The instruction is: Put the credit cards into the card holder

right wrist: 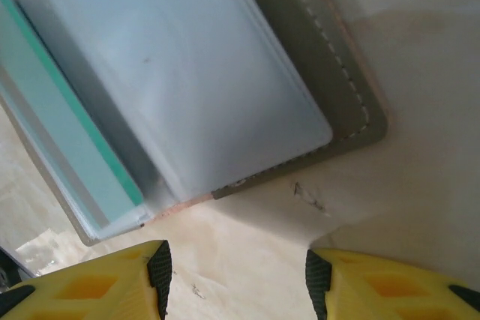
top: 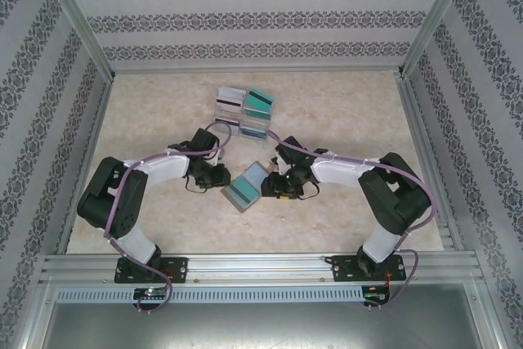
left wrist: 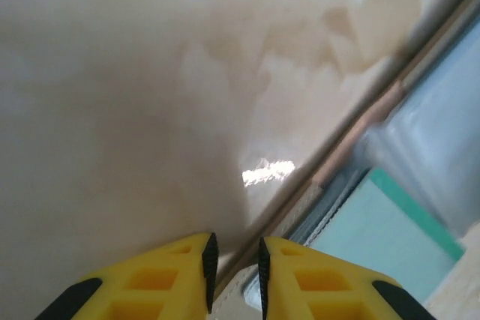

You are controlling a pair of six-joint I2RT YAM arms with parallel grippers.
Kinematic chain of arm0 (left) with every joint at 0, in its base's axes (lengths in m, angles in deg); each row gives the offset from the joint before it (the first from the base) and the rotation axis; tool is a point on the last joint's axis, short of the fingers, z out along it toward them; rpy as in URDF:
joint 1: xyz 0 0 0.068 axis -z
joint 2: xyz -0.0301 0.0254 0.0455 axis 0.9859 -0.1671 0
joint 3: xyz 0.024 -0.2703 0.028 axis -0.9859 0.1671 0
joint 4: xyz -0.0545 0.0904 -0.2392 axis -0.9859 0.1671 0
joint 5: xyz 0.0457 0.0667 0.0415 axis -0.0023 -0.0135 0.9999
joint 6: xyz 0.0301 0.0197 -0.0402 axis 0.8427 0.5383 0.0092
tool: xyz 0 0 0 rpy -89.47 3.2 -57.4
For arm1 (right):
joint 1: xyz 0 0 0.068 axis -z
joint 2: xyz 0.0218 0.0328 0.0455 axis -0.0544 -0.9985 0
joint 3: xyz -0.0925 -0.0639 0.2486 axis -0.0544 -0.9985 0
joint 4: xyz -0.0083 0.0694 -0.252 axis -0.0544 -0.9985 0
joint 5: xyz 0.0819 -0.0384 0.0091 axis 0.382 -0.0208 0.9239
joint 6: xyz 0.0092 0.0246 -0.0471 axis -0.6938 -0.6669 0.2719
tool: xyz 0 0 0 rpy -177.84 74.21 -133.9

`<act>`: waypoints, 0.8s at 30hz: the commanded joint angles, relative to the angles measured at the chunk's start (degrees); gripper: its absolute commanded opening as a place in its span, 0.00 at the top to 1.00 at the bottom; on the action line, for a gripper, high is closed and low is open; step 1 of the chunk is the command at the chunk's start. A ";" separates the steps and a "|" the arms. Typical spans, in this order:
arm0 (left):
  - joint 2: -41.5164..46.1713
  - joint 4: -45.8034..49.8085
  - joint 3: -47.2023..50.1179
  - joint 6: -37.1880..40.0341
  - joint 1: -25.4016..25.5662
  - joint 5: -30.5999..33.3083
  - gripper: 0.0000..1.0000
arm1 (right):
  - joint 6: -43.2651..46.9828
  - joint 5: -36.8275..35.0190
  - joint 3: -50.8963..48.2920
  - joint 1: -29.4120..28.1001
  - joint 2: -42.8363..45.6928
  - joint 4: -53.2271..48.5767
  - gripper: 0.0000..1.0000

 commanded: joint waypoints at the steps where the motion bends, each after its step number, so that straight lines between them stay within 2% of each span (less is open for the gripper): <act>1: 2.70 0.23 4.98 -3.40 2.40 -2.94 0.75 | 0.66 -2.04 5.55 -0.42 -7.94 10.02 0.45; 6: 5.98 -2.94 10.24 -8.68 7.36 -2.90 0.76 | 4.09 0.91 19.80 -0.45 -17.05 5.43 0.45; 12: 7.69 -4.62 9.45 -13.19 12.96 -1.36 0.76 | 5.75 4.58 30.47 -2.09 -23.14 0.73 0.45; 16: 5.45 -6.78 7.15 -14.26 15.25 -1.12 0.76 | 6.68 7.07 36.43 -3.39 -26.56 -2.20 0.45; 24: -1.07 -11.40 0.49 -15.82 18.64 -1.28 0.75 | 8.85 5.77 37.72 -2.10 -24.17 -4.56 0.45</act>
